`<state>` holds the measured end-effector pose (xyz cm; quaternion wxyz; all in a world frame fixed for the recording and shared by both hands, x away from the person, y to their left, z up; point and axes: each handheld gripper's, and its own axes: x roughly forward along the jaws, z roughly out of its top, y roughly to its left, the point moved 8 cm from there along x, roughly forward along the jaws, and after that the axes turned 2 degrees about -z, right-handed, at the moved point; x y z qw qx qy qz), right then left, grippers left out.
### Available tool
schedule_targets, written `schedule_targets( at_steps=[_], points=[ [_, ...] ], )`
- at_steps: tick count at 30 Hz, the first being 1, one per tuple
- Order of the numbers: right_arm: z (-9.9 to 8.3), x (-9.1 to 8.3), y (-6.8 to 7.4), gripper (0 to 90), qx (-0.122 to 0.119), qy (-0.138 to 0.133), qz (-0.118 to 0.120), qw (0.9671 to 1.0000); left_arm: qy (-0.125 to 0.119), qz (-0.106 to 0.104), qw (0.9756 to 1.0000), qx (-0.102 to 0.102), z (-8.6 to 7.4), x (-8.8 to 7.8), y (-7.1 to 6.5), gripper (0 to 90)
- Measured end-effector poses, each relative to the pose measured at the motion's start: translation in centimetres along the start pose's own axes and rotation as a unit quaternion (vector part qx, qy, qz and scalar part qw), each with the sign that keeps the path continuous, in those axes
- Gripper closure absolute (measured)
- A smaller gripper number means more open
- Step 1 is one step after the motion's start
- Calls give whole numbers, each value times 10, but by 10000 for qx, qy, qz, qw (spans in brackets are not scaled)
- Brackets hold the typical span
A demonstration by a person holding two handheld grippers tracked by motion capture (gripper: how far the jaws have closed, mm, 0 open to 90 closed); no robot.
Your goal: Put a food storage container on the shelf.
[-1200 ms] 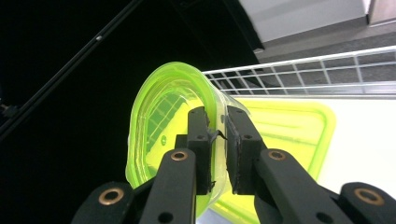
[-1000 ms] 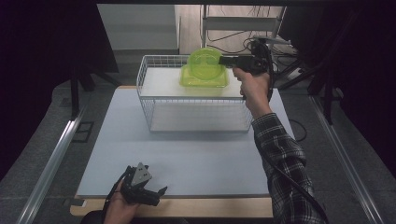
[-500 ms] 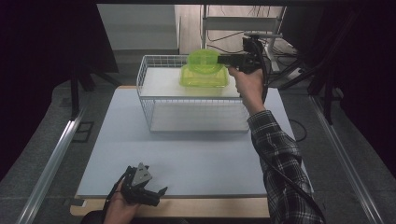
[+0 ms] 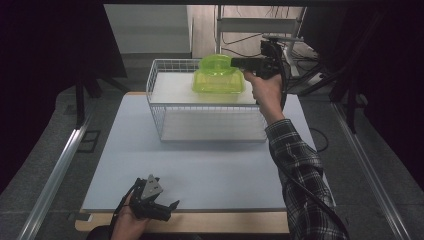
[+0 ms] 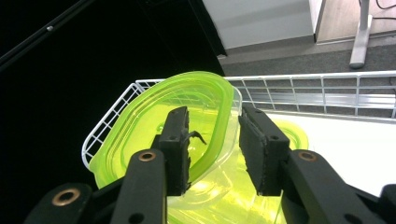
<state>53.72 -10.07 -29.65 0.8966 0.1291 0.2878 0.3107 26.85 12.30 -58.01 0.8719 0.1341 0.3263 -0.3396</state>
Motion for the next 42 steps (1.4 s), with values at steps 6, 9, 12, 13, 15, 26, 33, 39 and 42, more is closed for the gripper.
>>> schedule_targets(
  at_steps=[6, 9, 12, 13, 15, 26, 33, 39, 42],
  points=[
    [-3, -8, -1, 526, -85, -31, 197, 9998, 2, -60, 9999, -84, 0, -1, -1, 11],
    [-5, -10, 0, 499, -106, -5, 242, 9997, 9, -69, 9999, -102, 1, -1, -1, 10],
    [-8, -14, 0, 470, -139, -7, 305, 9994, 21, -65, 9999, -88, 1, -1, -1, 11],
    [-10, -15, 0, 460, -184, -6, 314, 9993, 29, -60, 9999, -84, 0, -1, -1, 10],
    [-12, -17, 0, 442, -256, 19, 305, 9992, 38, -50, 10000, -72, 0, 0, -1, 10],
    [-27, -25, 5, 353, -631, 185, 396, 9971, 19, 28, 9999, -138, 0, -1, 2, 0],
    [-35, -29, 7, 316, -748, 214, 435, 9960, 25, 21, 9999, -125, 0, -1, 1, 0],
    [-45, -31, 5, 281, -845, 279, 444, 9950, 9, 14, 9999, -135, 0, -1, 1, 0],
    [-50, -32, 4, 262, -885, 311, 439, 9946, -1, 15, 9999, -132, 1, -1, 1, 0]
  ],
)
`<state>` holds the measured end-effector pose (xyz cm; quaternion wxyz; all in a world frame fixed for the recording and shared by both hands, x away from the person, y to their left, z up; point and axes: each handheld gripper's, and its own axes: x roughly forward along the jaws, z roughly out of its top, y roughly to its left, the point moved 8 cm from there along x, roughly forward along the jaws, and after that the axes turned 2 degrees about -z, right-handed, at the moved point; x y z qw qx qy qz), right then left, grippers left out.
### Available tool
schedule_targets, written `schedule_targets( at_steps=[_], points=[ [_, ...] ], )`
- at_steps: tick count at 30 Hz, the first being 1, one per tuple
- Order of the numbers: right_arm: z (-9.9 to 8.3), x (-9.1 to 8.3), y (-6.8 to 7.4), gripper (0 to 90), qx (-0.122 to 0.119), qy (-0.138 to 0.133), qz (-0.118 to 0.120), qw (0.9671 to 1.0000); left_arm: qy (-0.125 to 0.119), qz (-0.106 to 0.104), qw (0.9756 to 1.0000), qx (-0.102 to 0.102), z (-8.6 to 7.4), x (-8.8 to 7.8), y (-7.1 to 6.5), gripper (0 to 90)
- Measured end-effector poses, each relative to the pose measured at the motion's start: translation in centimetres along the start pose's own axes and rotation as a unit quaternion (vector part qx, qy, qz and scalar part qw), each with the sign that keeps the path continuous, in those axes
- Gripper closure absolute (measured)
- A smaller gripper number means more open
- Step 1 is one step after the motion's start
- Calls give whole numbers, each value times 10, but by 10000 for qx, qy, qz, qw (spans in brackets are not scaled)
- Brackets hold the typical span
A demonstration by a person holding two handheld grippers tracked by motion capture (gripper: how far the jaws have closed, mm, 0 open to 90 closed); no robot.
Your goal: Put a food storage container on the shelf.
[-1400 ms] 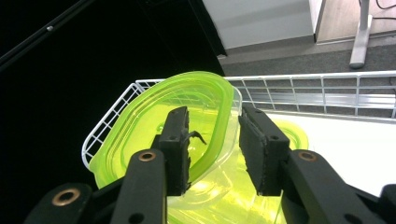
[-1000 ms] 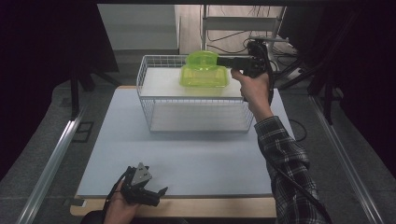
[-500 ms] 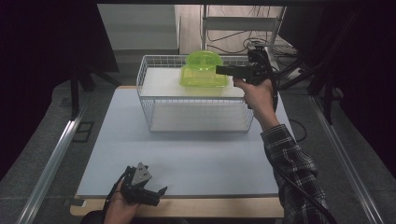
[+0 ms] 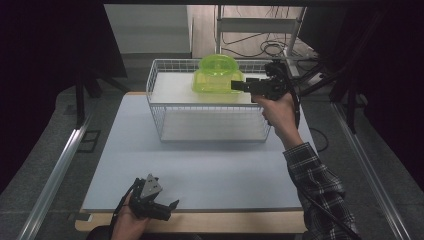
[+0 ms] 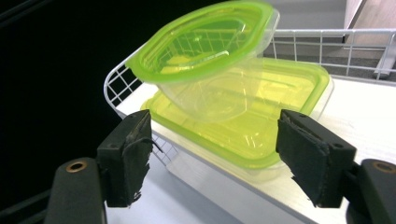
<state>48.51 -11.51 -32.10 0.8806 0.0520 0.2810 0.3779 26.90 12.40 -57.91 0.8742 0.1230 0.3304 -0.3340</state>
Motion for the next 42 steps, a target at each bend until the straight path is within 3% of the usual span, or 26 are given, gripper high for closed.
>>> schedule_targets(
  at_steps=[26, 42],
  points=[
    [-50, -1, 7, 105, -741, 361, -105, 9965, -11, -46, 10000, -39, 0, 0, 0, 0],
    [-82, -5, 9, 67, -850, 472, -9, 9953, 56, 18, 10000, 22, -1, 1, 0, 0]
  ],
)
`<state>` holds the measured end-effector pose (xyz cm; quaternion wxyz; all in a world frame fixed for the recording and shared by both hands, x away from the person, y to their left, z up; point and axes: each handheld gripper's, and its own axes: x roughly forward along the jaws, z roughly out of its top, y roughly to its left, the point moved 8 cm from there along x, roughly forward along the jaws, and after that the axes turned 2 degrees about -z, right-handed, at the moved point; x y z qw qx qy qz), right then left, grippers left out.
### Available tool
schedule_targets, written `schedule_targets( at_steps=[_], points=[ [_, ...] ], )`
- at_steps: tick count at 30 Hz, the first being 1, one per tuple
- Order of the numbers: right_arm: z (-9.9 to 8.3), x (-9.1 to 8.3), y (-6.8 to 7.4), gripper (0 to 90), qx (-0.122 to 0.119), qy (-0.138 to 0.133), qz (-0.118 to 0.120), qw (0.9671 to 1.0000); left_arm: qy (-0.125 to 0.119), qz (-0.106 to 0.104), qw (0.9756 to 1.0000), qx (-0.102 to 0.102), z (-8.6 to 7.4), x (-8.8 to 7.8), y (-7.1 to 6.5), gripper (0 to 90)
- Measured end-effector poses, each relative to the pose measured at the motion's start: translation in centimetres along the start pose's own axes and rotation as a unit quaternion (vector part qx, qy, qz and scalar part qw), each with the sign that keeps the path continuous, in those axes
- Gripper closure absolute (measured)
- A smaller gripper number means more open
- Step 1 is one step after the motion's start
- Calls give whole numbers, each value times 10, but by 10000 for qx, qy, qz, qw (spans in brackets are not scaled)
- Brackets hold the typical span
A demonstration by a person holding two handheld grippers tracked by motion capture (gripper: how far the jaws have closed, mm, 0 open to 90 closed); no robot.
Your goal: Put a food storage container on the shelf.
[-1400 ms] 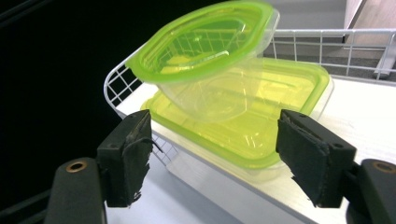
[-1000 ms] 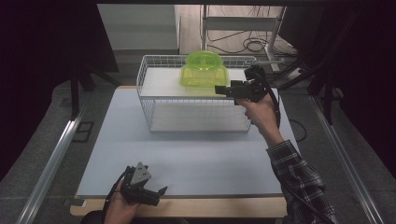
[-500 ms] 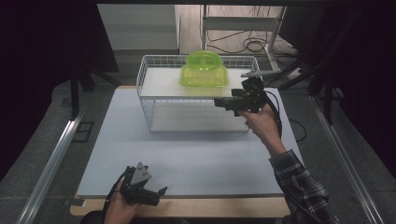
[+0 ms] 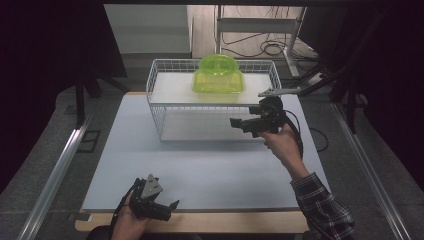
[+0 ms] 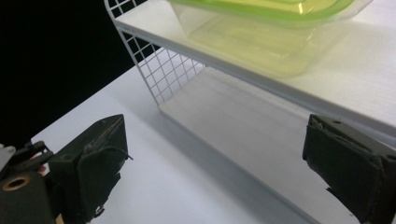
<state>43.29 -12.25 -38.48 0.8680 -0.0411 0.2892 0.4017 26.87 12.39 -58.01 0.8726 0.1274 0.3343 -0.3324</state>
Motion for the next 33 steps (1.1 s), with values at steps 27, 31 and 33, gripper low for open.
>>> schedule_targets(
  at_steps=[27, 31, 33],
  points=[
    [-55, 10, 15, 62, -420, 186, -70, 9989, 38, -30, 10000, -8, 0, 1, -2, 0],
    [-62, 11, 16, 53, -415, 222, -77, 9989, 37, -17, 10000, 19, 0, 1, -2, 0],
    [-68, 12, 15, 43, -433, 266, -87, 9987, 37, -14, 10000, 20, 0, 1, -2, 0]
  ],
)
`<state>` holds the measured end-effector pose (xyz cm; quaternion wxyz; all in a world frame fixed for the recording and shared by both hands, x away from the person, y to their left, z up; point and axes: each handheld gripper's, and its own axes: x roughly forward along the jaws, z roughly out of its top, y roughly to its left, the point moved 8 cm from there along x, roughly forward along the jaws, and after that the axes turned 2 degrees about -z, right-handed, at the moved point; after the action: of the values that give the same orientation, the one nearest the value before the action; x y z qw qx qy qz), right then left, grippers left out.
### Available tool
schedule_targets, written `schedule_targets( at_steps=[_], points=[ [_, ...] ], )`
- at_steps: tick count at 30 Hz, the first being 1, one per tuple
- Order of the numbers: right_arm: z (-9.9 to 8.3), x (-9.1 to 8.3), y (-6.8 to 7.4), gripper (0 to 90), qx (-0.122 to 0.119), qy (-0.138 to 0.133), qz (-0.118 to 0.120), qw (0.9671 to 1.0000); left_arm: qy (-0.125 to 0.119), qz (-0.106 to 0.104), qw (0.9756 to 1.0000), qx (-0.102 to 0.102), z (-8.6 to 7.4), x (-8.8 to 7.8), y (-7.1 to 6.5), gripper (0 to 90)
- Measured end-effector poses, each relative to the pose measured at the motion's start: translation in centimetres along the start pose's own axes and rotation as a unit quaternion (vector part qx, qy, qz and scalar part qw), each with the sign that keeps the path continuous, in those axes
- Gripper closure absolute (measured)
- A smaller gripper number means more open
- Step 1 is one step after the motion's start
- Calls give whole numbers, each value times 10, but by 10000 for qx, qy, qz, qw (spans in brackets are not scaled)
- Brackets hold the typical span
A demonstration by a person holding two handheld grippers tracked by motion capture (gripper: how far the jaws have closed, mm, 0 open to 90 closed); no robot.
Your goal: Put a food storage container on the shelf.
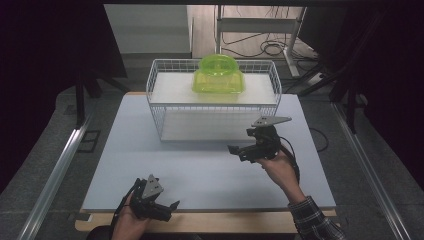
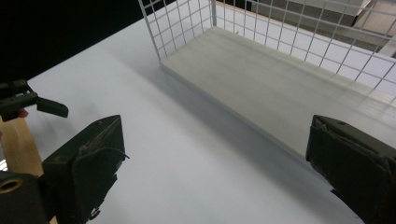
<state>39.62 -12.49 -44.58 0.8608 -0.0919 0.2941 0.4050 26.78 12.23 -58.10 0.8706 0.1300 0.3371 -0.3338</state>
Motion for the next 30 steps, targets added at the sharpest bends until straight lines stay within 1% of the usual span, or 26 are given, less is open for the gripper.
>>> schedule_targets(
  at_steps=[1, 4, 6, 7, 9, 13, 15, 16, 19, 22, 30],
  points=[
    [0, 0, 0, 43, 0, 0, 0, 10000, -2, -4, 10000, -7, 0, 0, 0, 0],
    [-8, 2, -1, 38, -42, 38, -52, 10000, 1, -27, 10000, -28, 0, 0, -1, 0],
    [-16, 3, -2, 31, -103, 83, -137, 9998, 51, -41, 10000, 2, -1, 1, -2, 0],
    [-16, 3, -2, 31, -103, 83, -137, 9998, 51, -41, 10000, 2, -1, 1, -2, 0],
    [-23, 5, -3, 28, -139, 136, -153, 9997, 72, -50, 10000, 14, -1, 1, -2, 0],
    [-36, 7, -6, 23, -92, 197, -171, 9996, 86, -62, 9999, 7, -1, 2, -3, 0],
    [-45, 8, -7, 21, -26, 186, -162, 9997, 90, -62, 9999, -1, -1, 2, -3, 0],
    [-48, 8, -7, 20, -23, 227, -165, 9996, 93, -65, 9999, 0, -1, 2, -3, 0],
    [-54, 7, -8, 19, -19, 237, -177, 9996, 97, -61, 9999, 14, -1, 2, -3, 0],
    [-58, 5, -7, 19, 13, 210, -128, 9997, 95, -40, 9999, 46, -1, 2, -3, 0],
    [-71, -1, -5, 19, 16, 242, -174, 9996, 77, 28, 9999, 102, -1, 2, -3, 0]
  ],
)
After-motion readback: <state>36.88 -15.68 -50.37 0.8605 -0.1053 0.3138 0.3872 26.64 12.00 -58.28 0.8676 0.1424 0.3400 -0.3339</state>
